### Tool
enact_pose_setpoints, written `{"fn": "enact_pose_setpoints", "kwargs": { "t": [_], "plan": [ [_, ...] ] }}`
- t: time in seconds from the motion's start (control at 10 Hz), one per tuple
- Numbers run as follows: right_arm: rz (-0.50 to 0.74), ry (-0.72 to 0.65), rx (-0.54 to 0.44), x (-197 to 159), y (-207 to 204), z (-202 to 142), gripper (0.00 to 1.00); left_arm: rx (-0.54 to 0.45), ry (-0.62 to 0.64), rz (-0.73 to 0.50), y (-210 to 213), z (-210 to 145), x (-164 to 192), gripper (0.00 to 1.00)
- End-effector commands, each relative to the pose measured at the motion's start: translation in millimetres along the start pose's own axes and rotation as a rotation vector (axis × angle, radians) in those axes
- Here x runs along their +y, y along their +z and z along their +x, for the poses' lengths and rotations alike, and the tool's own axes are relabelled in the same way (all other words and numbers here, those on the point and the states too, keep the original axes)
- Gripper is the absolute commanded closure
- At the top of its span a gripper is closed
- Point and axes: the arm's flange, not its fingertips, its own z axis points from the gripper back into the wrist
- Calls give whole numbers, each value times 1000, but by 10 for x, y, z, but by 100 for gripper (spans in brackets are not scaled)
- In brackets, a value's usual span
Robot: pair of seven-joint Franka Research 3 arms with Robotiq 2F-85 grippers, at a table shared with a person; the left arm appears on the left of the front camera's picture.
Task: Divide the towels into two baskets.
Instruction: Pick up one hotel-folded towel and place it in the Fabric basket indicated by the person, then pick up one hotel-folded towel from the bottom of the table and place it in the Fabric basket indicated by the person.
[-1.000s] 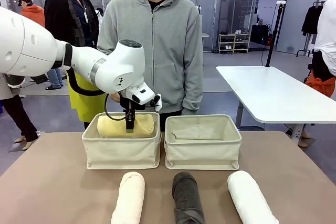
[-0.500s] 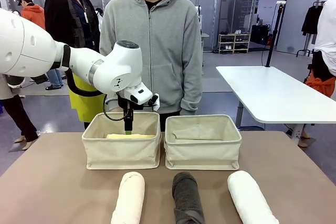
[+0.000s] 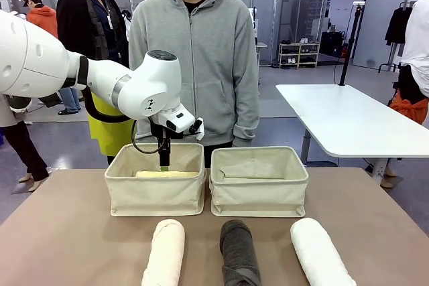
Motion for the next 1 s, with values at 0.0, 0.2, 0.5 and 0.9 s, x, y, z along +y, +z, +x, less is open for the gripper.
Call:
{"fn": "enact_pose_setpoints", "kwargs": {
  "t": [0.0, 0.2, 0.5, 0.9],
  "plan": [
    [11, 6, -7, 28, 20, -14, 0, 9, -10, -6, -24, 7, 14, 0],
    [11, 6, -7, 28, 20, -14, 0, 9, -10, -6, -24, 7, 14, 0],
    [11, 6, -7, 28, 20, -14, 0, 9, -10, -6, -24, 7, 14, 0],
    [11, 6, -7, 28, 20, -14, 0, -35, 51, -67, 108, -102, 46, 0]
  ]
}}
